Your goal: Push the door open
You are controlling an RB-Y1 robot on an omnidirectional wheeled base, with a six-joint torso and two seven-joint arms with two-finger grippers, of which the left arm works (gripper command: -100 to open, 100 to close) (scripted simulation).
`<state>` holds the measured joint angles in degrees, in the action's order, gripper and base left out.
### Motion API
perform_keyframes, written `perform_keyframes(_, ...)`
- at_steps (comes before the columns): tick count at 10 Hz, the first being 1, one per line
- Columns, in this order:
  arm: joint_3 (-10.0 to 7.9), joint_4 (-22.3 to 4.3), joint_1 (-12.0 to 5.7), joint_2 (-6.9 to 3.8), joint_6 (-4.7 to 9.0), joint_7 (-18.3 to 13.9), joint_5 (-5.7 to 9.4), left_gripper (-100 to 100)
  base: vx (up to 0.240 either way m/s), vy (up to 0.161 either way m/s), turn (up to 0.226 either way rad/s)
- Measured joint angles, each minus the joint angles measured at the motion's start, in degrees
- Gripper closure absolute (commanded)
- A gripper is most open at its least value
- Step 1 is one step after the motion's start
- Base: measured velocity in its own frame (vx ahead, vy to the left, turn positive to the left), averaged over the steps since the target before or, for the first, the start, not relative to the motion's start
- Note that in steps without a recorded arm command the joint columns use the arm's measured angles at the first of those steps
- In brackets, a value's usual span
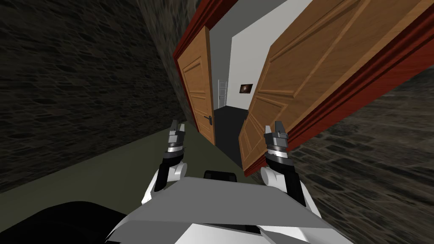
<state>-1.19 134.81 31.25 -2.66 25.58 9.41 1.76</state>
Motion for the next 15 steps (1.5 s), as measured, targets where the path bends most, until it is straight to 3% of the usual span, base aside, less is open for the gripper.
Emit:
perform_keyframes(3, 1.06, -3.72, -2.31, -0.68, -0.76, -0.77, 0.08, -100, 0.075, 0.156, -0.082)
perform_keyframes(5, 1.61, -5.91, -2.90, -1.31, -0.88, -1.59, 0.31, -100, 0.068, 0.141, -0.080)
perform_keyframes(9, 3.40, -9.87, -5.35, -1.40, -1.91, -2.12, 0.06, -100, 0.058, 0.081, -0.067)
perform_keyframes(15, 5.06, -17.10, -9.04, -2.49, -2.73, -3.95, 0.44, -100, 0.059, 0.104, -0.073)
